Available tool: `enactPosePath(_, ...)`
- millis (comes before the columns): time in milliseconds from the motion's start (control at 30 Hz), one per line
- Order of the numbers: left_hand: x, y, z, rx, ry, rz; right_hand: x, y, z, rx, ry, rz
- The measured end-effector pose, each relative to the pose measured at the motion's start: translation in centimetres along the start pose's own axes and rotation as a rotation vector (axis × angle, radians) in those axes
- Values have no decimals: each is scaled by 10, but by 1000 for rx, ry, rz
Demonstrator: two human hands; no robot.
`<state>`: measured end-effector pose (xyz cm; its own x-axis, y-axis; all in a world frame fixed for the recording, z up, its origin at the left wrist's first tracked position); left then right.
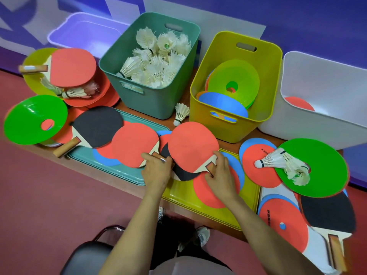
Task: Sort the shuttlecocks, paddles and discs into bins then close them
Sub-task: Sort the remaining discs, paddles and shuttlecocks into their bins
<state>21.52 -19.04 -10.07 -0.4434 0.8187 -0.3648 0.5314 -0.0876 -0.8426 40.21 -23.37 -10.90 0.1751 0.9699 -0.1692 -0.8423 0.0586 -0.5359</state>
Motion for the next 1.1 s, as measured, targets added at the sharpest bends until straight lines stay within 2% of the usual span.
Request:
enactPosePath(100,3,0,7,-228,-121,71,0,-2,0,-41,-2,18)
enactPosePath(233,-4,-9,18,-731,-292,117,-2,-6,0,60,-25,44)
enactPosePath(300,-9,-20,20,-987,-383,197,-4,-6,2,127,-71,60)
enactPosePath(400,-22,-29,20,-1171,-371,279,-5,-5,8,188,-166,54)
enactPosePath(600,-50,-27,25,-1107,-146,192,-10,-6,30,246,-332,-52)
enactPosePath(833,-60,-32,5,-1067,45,284,-12,-42,58,284,-543,-310)
enactPosePath(1100,-63,-42,-72,-936,300,416,-11,-117,47,271,-459,-578)
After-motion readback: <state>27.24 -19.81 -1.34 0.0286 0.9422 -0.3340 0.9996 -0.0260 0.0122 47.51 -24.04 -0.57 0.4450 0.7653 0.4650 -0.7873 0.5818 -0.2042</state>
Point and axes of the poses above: each hand's wrist, its own x-axis towards the middle knuckle, its own y-axis out of the palm, z = x × y, the point moved 1 cm from there along x, towards the middle knuckle, and after that the axes turned 14 degrees about x, right-handed, at the moved point
